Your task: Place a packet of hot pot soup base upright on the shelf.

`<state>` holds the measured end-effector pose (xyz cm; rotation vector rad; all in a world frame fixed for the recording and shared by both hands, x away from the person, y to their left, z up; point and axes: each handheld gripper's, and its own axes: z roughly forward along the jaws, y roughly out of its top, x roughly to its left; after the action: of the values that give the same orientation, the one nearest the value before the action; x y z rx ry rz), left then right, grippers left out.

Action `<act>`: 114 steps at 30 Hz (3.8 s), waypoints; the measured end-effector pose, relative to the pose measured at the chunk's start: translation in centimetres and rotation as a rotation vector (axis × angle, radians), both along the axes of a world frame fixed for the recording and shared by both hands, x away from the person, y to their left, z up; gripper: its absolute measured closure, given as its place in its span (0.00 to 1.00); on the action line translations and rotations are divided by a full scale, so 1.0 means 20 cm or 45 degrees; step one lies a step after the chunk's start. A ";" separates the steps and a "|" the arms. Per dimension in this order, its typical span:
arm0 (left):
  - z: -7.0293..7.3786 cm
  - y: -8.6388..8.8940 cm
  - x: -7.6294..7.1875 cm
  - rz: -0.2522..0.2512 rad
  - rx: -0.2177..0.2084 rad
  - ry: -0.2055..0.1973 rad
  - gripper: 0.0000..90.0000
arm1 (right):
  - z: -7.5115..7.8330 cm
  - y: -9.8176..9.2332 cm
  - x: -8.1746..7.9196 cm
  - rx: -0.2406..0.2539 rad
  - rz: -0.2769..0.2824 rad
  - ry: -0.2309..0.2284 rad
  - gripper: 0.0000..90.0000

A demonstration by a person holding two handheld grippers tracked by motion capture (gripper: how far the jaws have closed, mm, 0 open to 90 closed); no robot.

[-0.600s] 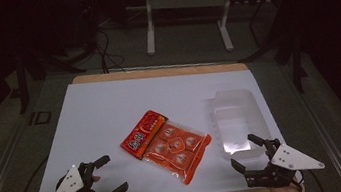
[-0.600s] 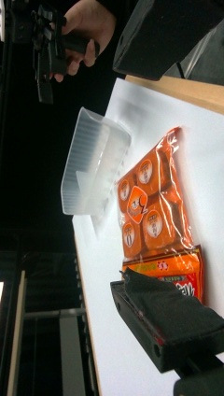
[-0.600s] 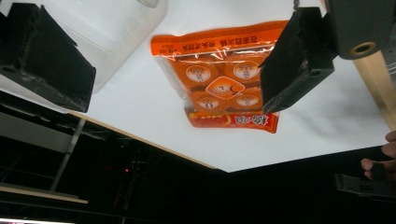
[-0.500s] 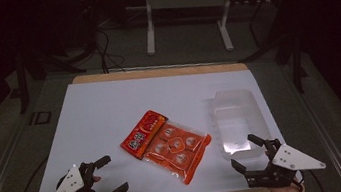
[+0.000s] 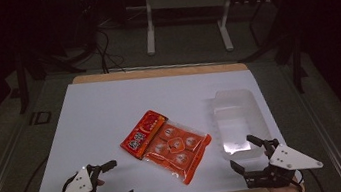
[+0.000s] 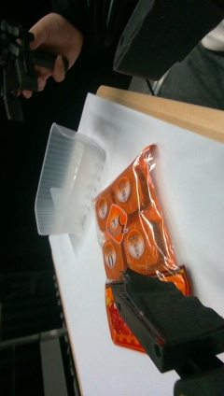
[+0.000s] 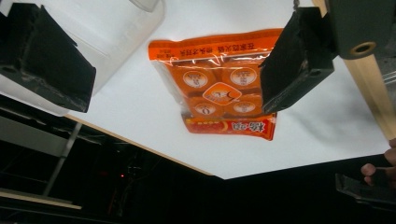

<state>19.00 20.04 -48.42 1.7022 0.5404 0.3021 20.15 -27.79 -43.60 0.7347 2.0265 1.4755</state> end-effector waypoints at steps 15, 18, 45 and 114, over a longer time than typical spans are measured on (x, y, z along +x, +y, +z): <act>0.12 -0.06 0.02 0.013 0.091 -0.098 0.00 | 0.02 0.09 -0.04 -0.039 0.085 -0.011 0.11; 0.14 -0.07 0.07 0.017 0.064 -0.068 0.00 | 0.02 0.09 -0.04 -0.038 0.100 -0.012 0.11; 0.11 -0.05 0.39 0.158 0.084 0.149 0.00 | 0.06 0.11 -0.08 -0.034 0.093 -0.073 0.11; -0.27 -0.24 0.75 0.326 0.293 0.621 0.98 | 0.03 0.12 -0.06 -0.063 0.137 -0.014 0.11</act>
<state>33.98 15.22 -53.91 1.9402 1.1233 0.1301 18.90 -25.34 -42.91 0.6045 2.1152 1.4792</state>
